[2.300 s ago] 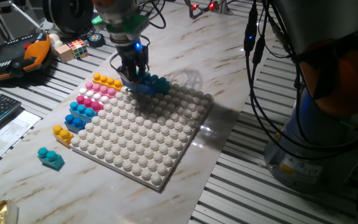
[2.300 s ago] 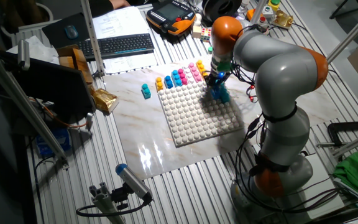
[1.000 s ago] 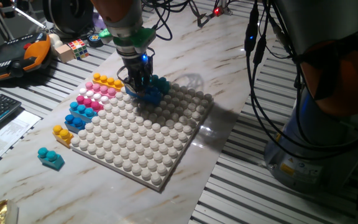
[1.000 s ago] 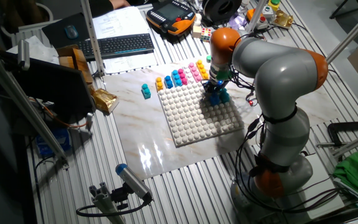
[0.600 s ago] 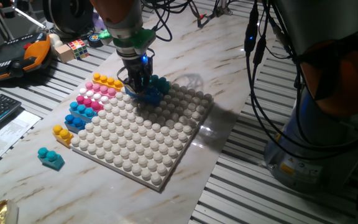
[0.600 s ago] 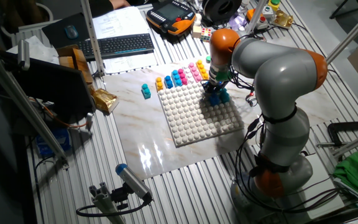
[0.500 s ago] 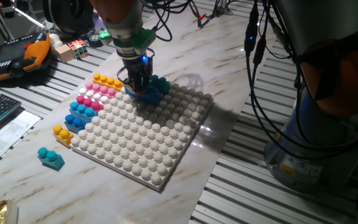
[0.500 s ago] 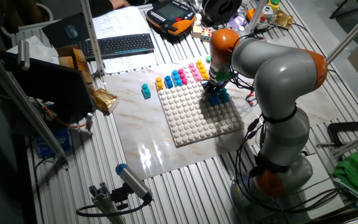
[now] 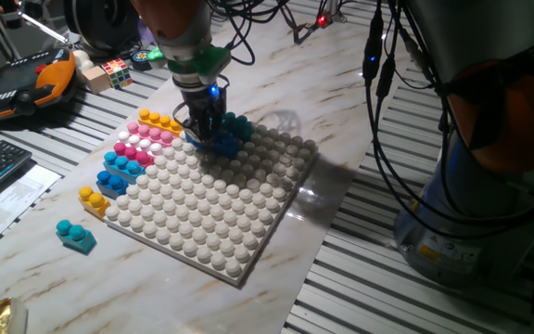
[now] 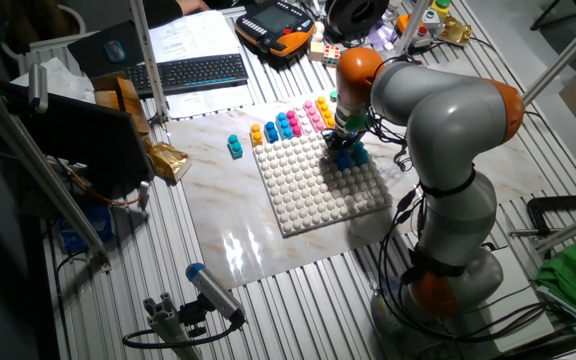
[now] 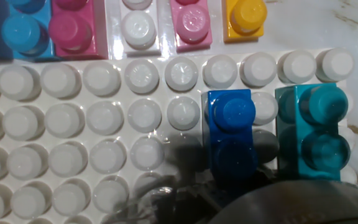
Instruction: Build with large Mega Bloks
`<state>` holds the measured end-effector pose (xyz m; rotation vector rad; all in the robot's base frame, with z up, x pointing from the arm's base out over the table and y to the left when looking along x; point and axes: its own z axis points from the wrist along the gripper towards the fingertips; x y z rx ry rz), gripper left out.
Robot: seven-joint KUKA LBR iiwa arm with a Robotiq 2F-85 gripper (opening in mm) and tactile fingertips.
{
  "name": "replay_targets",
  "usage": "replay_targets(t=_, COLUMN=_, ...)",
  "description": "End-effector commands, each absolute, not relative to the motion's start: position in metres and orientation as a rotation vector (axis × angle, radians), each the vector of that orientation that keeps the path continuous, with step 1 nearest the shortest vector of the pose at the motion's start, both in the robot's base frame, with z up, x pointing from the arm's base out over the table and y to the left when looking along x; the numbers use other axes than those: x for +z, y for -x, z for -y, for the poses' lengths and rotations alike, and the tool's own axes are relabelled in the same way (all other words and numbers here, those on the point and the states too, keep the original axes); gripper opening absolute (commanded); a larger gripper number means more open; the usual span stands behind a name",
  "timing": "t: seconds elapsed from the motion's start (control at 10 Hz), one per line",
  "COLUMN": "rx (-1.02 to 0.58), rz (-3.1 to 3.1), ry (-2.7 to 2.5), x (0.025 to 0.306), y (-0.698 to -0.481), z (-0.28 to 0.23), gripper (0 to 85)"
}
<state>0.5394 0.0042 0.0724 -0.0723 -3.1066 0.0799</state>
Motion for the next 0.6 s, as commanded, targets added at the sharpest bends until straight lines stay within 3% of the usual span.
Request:
replay_targets(t=0.0, rx=0.080, rz=3.109, ry=0.074, x=0.0715, y=-0.5399, z=-0.0043, gripper=1.0)
replay_targets(t=0.4, rx=0.082, rz=3.117, ry=0.070, x=0.0684, y=-0.5416, z=-0.0048, gripper=2.3)
replay_targets(t=0.5, rx=0.082, rz=3.115, ry=0.074, x=0.0682, y=-0.5417, z=-0.0048, gripper=8.0)
